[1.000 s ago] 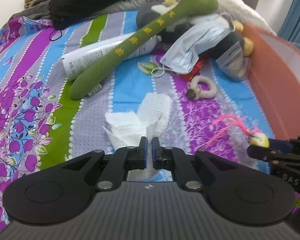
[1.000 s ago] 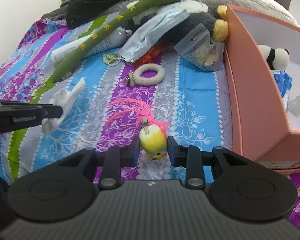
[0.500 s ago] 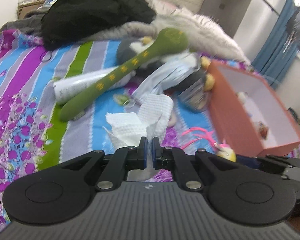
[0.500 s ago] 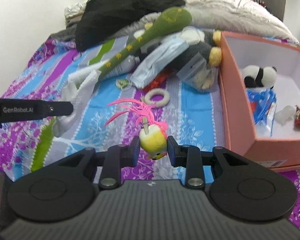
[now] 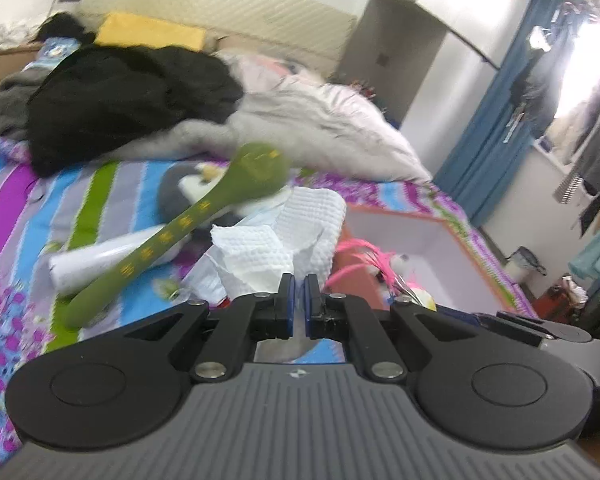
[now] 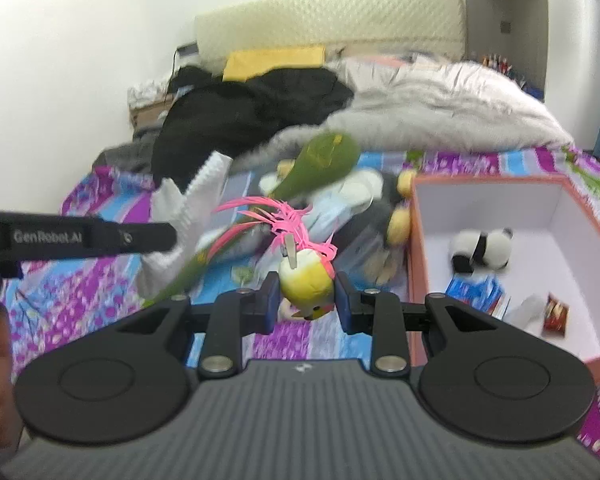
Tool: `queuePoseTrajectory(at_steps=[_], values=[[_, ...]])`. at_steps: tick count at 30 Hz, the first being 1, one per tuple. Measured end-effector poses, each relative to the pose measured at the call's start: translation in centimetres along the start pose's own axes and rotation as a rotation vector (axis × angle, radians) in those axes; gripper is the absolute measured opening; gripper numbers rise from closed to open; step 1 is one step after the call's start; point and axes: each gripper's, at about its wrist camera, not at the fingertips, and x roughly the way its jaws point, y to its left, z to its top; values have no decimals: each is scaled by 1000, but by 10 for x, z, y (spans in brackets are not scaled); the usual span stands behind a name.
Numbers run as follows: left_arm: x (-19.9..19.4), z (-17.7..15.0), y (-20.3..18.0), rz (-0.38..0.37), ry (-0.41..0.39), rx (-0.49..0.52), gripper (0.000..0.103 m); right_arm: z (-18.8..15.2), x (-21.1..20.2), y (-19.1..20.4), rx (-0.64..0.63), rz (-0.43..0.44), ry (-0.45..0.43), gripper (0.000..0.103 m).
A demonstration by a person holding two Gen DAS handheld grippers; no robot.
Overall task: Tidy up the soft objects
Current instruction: 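Lift the tissue with the left tool while the right tool carries the bird toy over the box, then release the tissue into the box with the left tool while the right tool drops the bird toy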
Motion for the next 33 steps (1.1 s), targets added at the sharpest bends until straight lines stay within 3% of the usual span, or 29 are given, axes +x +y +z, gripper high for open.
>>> queuePoseTrajectory(at_steps=[9, 15, 23, 33], values=[[18, 39, -56, -130, -13, 41, 6, 37, -27, -32, 17, -65, -96, 33], [46, 42, -115, -157, -11, 184, 6, 43, -31, -72, 57, -141, -108, 33], [129, 30, -160, -213, 117, 215, 6, 30, -13, -139, 155, -226, -51, 33], [253, 1, -178, -175, 317, 226, 6, -16, 50, -207, 246, -269, 106, 33]])
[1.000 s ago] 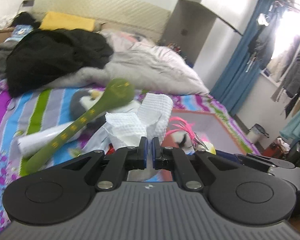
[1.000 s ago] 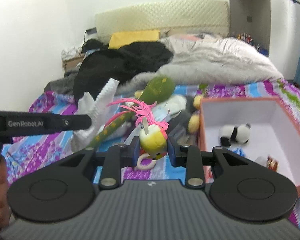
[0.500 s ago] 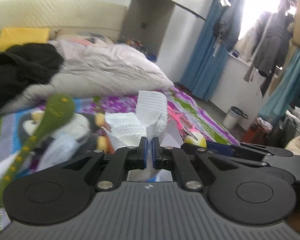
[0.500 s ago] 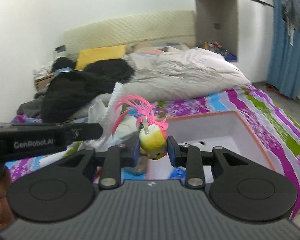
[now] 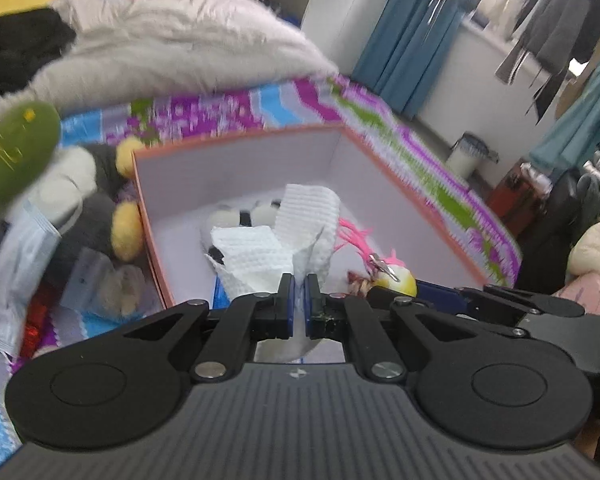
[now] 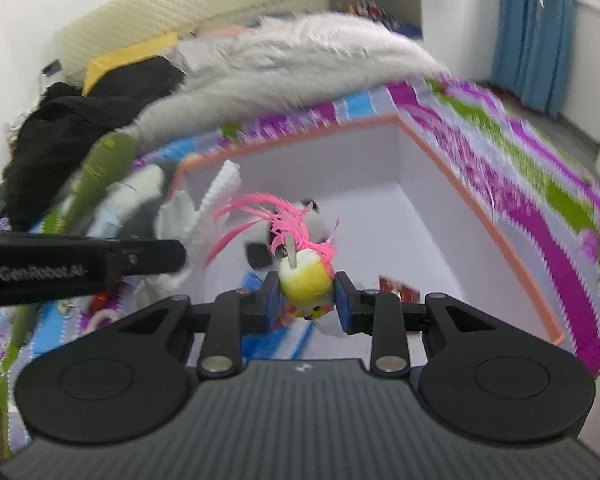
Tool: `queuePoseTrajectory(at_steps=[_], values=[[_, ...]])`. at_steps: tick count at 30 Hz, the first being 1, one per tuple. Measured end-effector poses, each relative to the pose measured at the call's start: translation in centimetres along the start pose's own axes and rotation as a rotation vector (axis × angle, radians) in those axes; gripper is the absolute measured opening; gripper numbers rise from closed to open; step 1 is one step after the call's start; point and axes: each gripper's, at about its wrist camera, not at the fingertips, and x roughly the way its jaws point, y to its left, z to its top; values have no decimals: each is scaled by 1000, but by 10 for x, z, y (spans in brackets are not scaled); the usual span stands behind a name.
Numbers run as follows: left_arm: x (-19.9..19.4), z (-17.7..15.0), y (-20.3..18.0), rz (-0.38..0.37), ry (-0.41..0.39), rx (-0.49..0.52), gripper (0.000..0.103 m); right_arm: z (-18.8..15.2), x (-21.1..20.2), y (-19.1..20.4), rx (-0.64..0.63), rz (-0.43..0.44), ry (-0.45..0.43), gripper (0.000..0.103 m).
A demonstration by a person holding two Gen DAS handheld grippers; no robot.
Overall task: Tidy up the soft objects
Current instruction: 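Release the tissue into the box with the left tool while the right tool drops the bird toy, then move both open tools back toward the pile beside the box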
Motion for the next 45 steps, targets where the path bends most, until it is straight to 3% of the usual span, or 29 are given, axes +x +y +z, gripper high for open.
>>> queuePoseTrajectory(at_steps=[5, 11, 15, 16, 21, 31, 45], values=[[44, 1, 6, 20, 73, -5, 6, -11, 27, -13, 17, -5, 68, 33], [65, -3, 3, 40, 124, -7, 8, -15, 43, -24, 25, -10, 104, 35], [61, -2, 0, 45, 112, -11, 29, -16, 43, -30, 42, 1, 113, 38], [57, -2, -2, 47, 102, -5, 30, -17, 41, -30, 38, -5, 106, 38], [32, 0, -4, 43, 64, 3, 30, -15, 24, -26, 37, -3, 74, 38], [-55, -3, -16, 30, -57, 23, 30, -8, -41, -1, 30, 11, -53, 38], [-190, -49, -10, 45, -220, 22, 30, -21, -132, 49, -22, 63, -205, 38]])
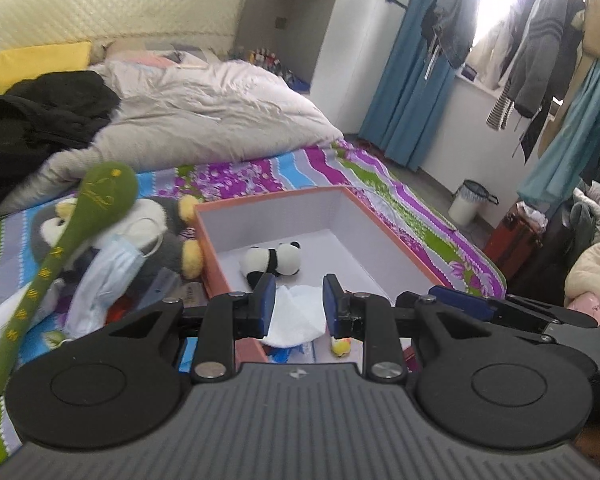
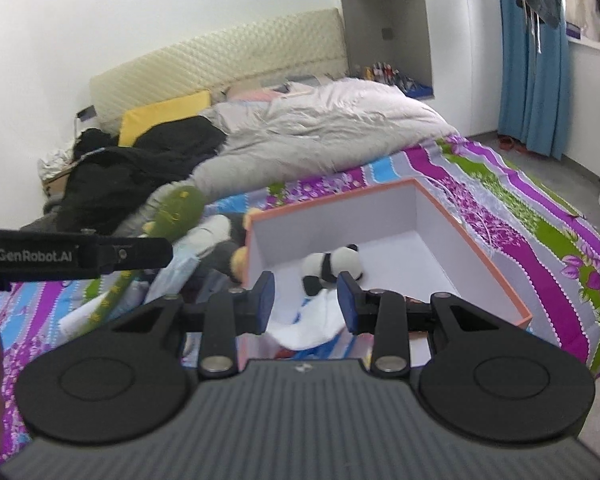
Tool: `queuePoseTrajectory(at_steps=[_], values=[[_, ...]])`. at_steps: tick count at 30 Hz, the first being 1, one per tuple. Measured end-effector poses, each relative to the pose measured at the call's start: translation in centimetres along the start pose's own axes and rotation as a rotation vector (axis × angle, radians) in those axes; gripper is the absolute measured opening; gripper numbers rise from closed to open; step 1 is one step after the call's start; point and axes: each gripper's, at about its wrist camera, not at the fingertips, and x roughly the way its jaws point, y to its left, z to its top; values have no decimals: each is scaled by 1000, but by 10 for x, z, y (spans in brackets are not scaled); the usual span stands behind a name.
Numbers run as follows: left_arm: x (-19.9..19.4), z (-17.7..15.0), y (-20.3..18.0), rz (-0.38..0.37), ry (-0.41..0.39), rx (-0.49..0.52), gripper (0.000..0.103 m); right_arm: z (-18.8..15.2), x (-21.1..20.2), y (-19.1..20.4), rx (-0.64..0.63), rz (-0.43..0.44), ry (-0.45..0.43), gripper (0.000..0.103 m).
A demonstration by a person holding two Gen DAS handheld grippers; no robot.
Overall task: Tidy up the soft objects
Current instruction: 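Move both open tools back toward the pile beside the box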
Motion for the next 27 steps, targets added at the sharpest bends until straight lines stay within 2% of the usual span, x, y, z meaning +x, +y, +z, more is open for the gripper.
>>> queuePoseTrajectory(at_steps=[4, 6, 13, 23, 27], values=[[-32, -11, 11, 12, -32, -12, 31, -4, -17, 16, -19, 28, -22, 38], [-47, -17, 17, 29, -42, -18, 36, -6, -24, 24, -29, 47, -33, 38], [-80, -41, 40, 78, -48, -61, 42, -15, -36, 49, -61, 91, -47, 38], [-99, -78, 73, 138, -12, -128, 45, -39, -37, 77, -102, 145, -15, 38], [-95, -94, 79, 156, 3, -124, 47, -50, -34, 86, -118, 148, 11, 38]])
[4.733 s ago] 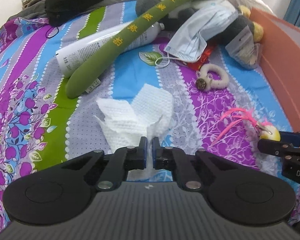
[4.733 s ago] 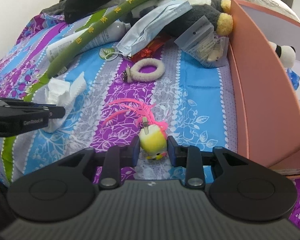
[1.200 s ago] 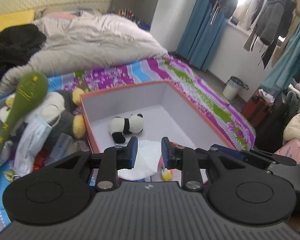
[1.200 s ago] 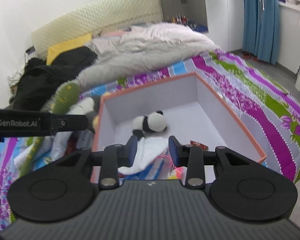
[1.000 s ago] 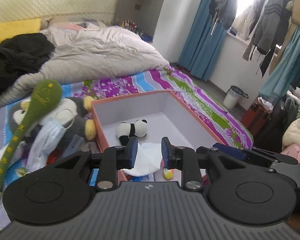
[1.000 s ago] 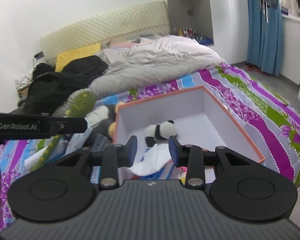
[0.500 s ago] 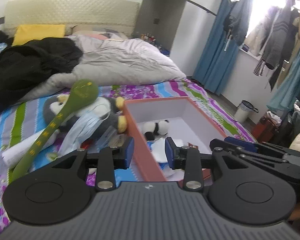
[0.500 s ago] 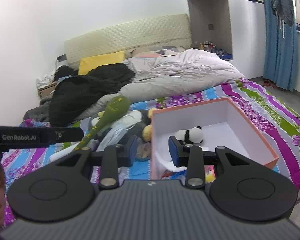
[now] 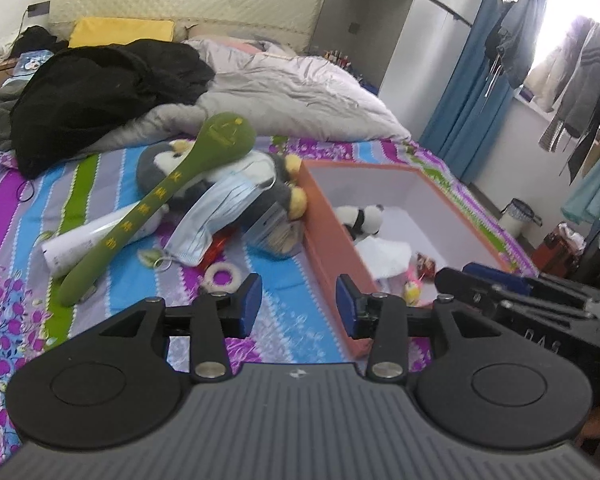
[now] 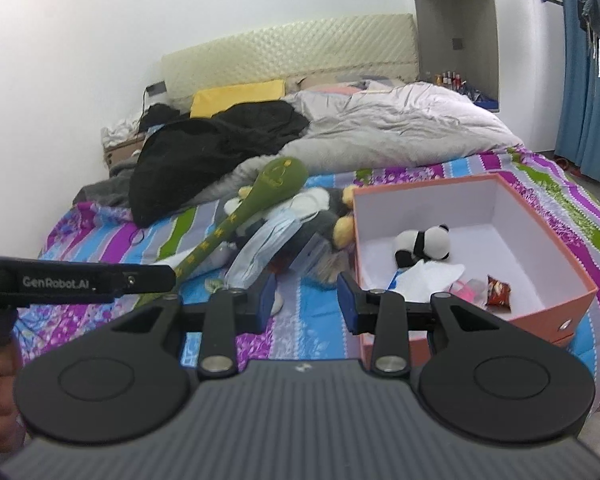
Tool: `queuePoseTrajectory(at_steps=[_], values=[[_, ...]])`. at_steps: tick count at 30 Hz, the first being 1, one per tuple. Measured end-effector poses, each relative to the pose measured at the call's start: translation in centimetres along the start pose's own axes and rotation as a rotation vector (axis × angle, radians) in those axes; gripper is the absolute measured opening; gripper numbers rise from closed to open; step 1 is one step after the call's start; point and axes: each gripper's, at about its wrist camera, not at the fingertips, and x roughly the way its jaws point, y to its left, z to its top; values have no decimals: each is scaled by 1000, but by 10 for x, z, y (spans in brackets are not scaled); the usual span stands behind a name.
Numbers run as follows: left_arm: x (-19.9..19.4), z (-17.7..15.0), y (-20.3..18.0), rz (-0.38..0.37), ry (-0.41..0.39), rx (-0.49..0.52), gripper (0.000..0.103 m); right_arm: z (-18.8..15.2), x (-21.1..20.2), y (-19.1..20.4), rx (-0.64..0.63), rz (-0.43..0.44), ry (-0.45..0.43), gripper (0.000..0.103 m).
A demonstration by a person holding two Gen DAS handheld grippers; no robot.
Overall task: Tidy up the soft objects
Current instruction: 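Move both open tools back toward the pile beside the box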
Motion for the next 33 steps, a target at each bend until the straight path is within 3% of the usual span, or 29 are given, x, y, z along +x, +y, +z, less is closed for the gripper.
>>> queuePoseTrajectory(at_steps=[16, 33], values=[[20, -52, 64, 34, 100, -111, 50, -49, 40, 36, -64, 19, 165, 38], [90, -32, 104, 64, 166, -140, 51, -33, 110, 42, -91, 11, 219, 38]])
